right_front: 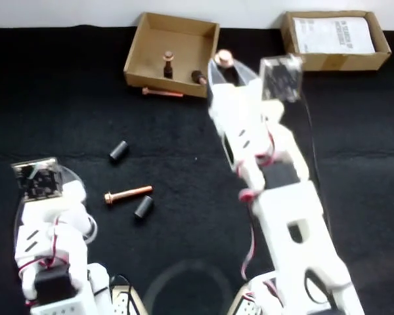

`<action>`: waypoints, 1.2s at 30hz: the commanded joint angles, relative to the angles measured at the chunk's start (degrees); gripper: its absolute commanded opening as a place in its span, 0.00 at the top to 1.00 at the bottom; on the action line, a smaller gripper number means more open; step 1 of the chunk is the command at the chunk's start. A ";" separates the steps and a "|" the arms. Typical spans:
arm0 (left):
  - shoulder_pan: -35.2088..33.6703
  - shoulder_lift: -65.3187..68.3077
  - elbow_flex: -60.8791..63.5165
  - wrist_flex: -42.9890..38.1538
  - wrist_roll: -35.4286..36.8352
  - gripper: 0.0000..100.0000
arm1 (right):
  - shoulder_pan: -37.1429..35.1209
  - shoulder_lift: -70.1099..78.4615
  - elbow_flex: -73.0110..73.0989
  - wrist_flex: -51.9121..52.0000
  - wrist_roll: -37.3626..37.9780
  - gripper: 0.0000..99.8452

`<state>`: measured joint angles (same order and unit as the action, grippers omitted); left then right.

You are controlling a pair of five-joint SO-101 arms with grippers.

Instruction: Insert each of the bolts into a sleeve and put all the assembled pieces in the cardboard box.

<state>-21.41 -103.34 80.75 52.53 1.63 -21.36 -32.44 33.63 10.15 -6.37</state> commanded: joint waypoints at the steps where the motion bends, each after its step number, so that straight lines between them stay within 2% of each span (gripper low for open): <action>1: -4.88 -0.48 6.81 -13.98 -0.53 0.99 | 0.57 9.80 -14.55 -1.71 4.57 0.99; 7: -8.40 -0.22 16.48 -29.80 -0.35 0.99 | 0.92 29.41 -33.10 -1.71 9.85 0.99; 11: -8.66 -0.31 16.31 -28.04 -0.35 0.99 | 0.92 43.47 -46.55 -1.71 13.19 0.99; 15: -9.19 -0.31 16.31 -21.36 -0.35 0.99 | 0.92 57.45 -60.88 -1.71 18.99 0.99; 24: -14.29 -0.66 16.40 -5.80 -0.70 0.99 | 0.57 90.77 -95.69 -1.80 42.55 0.99; 27: -14.46 -0.66 16.40 -5.01 -0.79 0.99 | -0.04 101.05 -106.59 -1.80 47.21 0.99; 30: -14.46 -0.66 16.40 -4.92 -0.79 0.99 | -0.40 109.14 -116.79 -1.80 49.49 0.99; 36: -14.46 -0.66 16.40 -4.84 -0.79 0.99 | -1.36 118.73 -131.74 1.71 49.23 0.98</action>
<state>-35.03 -103.25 96.13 47.43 1.01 -21.54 85.89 -88.57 9.98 41.98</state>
